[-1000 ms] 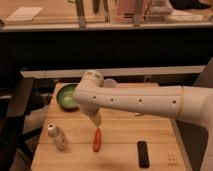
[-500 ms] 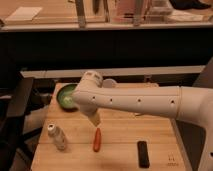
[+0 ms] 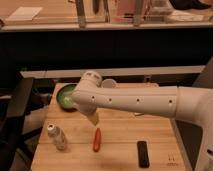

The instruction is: Knock the bottle over

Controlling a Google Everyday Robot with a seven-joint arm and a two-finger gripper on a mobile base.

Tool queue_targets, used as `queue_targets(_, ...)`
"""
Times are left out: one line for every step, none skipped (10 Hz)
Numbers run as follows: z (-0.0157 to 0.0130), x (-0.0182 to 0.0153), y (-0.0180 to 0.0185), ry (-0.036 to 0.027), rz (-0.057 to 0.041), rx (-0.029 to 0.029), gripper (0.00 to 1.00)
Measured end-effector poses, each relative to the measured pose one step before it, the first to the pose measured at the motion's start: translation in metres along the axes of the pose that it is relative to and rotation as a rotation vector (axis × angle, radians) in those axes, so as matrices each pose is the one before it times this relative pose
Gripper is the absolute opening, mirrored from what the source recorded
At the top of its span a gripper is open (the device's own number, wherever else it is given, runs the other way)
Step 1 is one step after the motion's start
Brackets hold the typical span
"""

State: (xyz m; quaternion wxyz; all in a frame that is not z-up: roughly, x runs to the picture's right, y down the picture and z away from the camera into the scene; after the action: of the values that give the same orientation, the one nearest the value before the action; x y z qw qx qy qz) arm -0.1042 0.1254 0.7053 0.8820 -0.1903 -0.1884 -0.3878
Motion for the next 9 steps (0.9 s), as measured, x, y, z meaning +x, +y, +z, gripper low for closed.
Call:
queue_targets(0.00119,-0.00098,-0.00162,-0.00271,-0.01045,0.00318,0.80)
queue_targets(0.00130,-0.00123,-0.00196,-0.00377,-0.01123,0.00386,0.80)
queue_targets(0.00109,-0.00151,-0.00201,-0.00294,-0.01035,0.00261,0.80)
queue_targets(0.00086,-0.00065,-0.00144,-0.00247,-0.00685,0.00250,0.80)
queue_targets(0.00107,-0.00015,-0.00075,-0.00189,-0.00683,0.00186,0.80)
queue_targets(0.00126,-0.00049,-0.00113,-0.00250,-0.00699,0.00244,0.80)
queue_targets(0.00116,-0.00166,-0.00239,-0.00333,-0.00962,0.00368,0.80)
queue_targets(0.00084,-0.00125,-0.00154,-0.00201,-0.00678,0.00150,0.80)
queue_targets(0.00081,-0.00102,-0.00122,-0.00202,-0.00518,0.00092,0.80)
